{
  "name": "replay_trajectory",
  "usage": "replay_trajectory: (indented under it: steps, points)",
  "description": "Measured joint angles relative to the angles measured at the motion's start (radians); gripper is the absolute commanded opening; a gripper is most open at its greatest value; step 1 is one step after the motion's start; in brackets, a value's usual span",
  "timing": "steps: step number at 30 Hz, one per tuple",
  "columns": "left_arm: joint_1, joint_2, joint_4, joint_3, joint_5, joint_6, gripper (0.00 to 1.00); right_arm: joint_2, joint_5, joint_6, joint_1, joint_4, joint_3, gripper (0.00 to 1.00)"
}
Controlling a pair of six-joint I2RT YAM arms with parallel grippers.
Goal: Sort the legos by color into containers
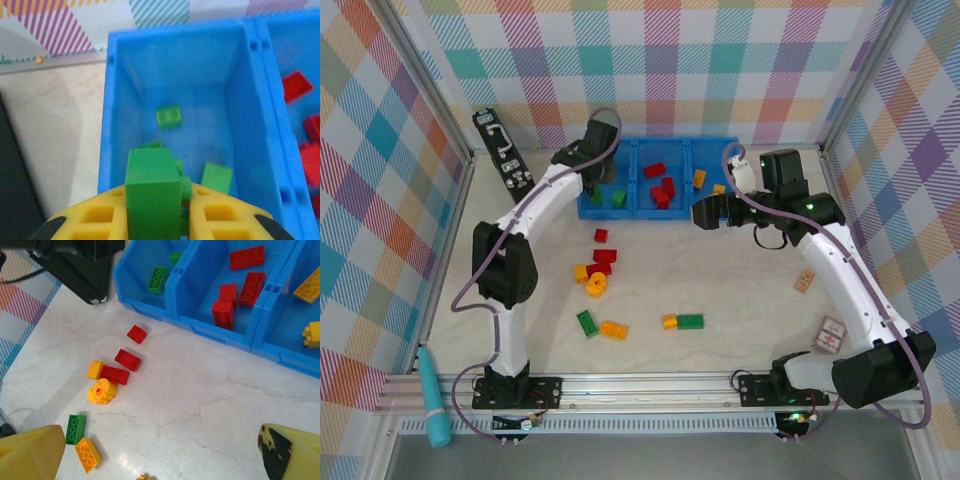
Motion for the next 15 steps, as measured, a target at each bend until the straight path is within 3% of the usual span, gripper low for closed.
replay_trajectory:
  steps: [11,15]
  points:
    - [0.056,0.335,0.016,0.266,0.095,-0.016,0.25,0.004,0.015,-0.008,0.000,0.000,0.000,0.99]
    - [0.060,0.349,0.014,0.272,0.120,-0.015,0.35,0.020,0.016,-0.015,0.000,0.000,0.000,0.99]
